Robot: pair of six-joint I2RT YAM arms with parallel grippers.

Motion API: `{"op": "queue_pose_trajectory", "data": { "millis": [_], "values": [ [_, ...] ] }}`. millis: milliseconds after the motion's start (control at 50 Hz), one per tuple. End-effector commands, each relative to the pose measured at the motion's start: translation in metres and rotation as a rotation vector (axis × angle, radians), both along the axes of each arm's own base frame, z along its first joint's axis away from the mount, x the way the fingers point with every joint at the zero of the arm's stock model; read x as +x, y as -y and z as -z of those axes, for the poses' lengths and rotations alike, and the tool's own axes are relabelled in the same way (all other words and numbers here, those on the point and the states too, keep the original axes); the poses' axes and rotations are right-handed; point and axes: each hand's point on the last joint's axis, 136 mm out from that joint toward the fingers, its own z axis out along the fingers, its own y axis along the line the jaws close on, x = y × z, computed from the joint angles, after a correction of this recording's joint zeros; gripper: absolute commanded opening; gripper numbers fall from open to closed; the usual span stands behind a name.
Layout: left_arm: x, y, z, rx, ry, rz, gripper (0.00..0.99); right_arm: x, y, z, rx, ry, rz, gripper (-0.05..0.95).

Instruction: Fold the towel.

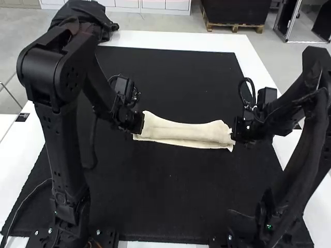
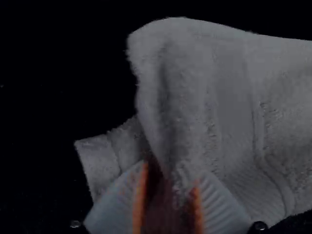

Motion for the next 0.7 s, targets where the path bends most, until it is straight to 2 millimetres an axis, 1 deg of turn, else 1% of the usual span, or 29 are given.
{"op": "queue_pose_trajectory", "data": {
  "millis": [0,20,40,60,100,120,160,220,260,280,380,540,680],
  "values": [
    [-0.001,-0.018,0.004,0.041,-0.001,-0.075,0.534,0.008,0.031,-0.006,-0.099,0.037,0.090,0.33],
    [-0.002,-0.019,0.005,0.043,-0.004,-0.076,0.638,0.009,0.032,-0.007,-0.104,0.040,0.096,0.38],
    [-0.003,-0.019,0.006,0.044,-0.007,-0.077,0.784,0.011,0.034,-0.007,-0.115,0.046,0.104,0.47],
    [-0.004,-0.020,0.007,0.045,-0.011,-0.077,0.844,0.011,0.035,-0.008,-0.119,0.048,0.107,0.51],
    [-0.005,-0.020,0.008,0.048,-0.013,-0.079,0.956,0.013,0.036,-0.008,-0.120,0.051,0.108,0.56],
    [-0.005,-0.021,0.008,0.051,-0.013,-0.083,0.977,0.013,0.036,-0.008,-0.120,0.051,0.110,0.59],
    [-0.004,-0.025,0.009,0.059,-0.011,-0.094,0.977,0.014,0.036,-0.010,-0.121,0.054,0.110,0.69],
    [-0.003,-0.028,0.007,0.058,-0.007,-0.107,0.977,0.017,0.037,-0.012,-0.120,0.060,0.110,0.77],
    [-0.001,-0.031,0.005,0.055,-0.003,-0.117,0.977,0.017,0.036,-0.013,-0.119,0.057,0.108,0.84],
    [0.000,-0.032,0.004,0.054,0.001,-0.120,0.975,0.017,0.036,-0.013,-0.117,0.056,0.107,0.86],
    [0.006,-0.041,-0.006,0.045,0.027,-0.149,0.975,0.016,0.034,-0.014,-0.104,0.038,0.098,0.90],
    [0.015,-0.054,-0.023,0.031,0.075,-0.184,0.972,0.013,0.025,-0.016,-0.060,0.016,0.074,0.90],
    [0.019,-0.058,-0.037,0.019,0.106,-0.195,0.972,0.012,0.019,-0.019,-0.009,-0.008,0.069,0.90]
  ]
}}
